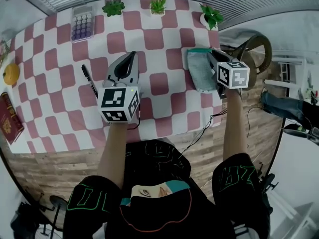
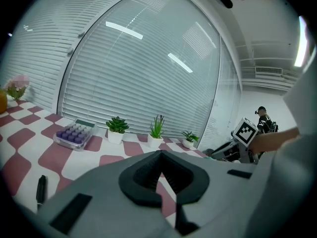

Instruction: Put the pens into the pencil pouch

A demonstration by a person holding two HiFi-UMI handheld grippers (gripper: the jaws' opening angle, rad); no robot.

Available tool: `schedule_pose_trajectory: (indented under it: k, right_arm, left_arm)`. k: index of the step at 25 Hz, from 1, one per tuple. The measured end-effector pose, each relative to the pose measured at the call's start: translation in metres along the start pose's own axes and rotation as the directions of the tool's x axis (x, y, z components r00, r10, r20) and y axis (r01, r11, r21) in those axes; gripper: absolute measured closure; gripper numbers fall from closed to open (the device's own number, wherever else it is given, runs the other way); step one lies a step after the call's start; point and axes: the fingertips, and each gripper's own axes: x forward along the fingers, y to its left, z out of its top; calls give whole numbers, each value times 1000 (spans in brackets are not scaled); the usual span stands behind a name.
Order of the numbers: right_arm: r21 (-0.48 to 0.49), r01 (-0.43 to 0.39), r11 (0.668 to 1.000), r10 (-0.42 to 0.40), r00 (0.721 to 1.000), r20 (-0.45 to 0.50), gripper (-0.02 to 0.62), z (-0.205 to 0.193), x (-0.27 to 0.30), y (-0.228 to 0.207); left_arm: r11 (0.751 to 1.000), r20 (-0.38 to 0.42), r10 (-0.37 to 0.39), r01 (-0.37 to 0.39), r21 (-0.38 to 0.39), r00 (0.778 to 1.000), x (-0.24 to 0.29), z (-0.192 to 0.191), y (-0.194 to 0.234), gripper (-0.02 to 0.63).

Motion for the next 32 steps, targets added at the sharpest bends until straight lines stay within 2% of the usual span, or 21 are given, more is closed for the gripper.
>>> schedule_pose_trajectory:
  k: [2, 4, 10, 13, 16, 20, 25, 27, 29, 32]
  right_arm:
    - [3, -46, 999, 46, 998, -44, 469, -5, 6, 5]
    - [13, -66, 998, 67, 995, -70, 453, -8, 13, 7]
    - [97, -54, 994, 64, 992, -105, 453, -13, 33, 2]
    - [110, -47, 993, 61, 990, -128, 453, -14, 39, 3]
    - [102, -31, 994, 47, 986, -158, 453, -14, 40, 1]
    - [20, -1, 1000, 5, 972, -233, 453, -15, 43, 2]
    - [14, -2, 1000, 5, 967, -253, 474, -15, 43, 3]
    - [21, 5, 1000, 0, 970, -243, 497, -15, 42, 3]
    - [23, 14, 1000, -8, 972, -235, 561, -15, 42, 4]
    - [39, 18, 999, -9, 974, -225, 574, -15, 42, 4]
  left_arm:
    - [1000, -2, 2, -2, -6, 1000, 1, -1, 2, 611]
    - [1000, -2, 1, -1, -10, 1000, 2, -1, 2, 611]
    - [1000, -10, 1, -1, -14, 1000, 1, -6, 5, 611]
    - [1000, -11, 0, 0, -17, 1000, 1, -7, 5, 611]
    - [1000, -12, 3, -4, -21, 1000, 0, -8, 6, 611]
    - [1000, -13, 8, -9, -30, 1000, 0, -11, 6, 611]
    - [1000, -7, 7, -7, -31, 1000, 0, -10, 3, 611]
    - [1000, -5, 3, -4, -30, 1000, 0, -10, 0, 611]
    - [1000, -4, 3, -3, -30, 1000, -1, -10, -1, 611]
    - [1000, 0, 5, -5, -29, 1000, -3, -10, -2, 611]
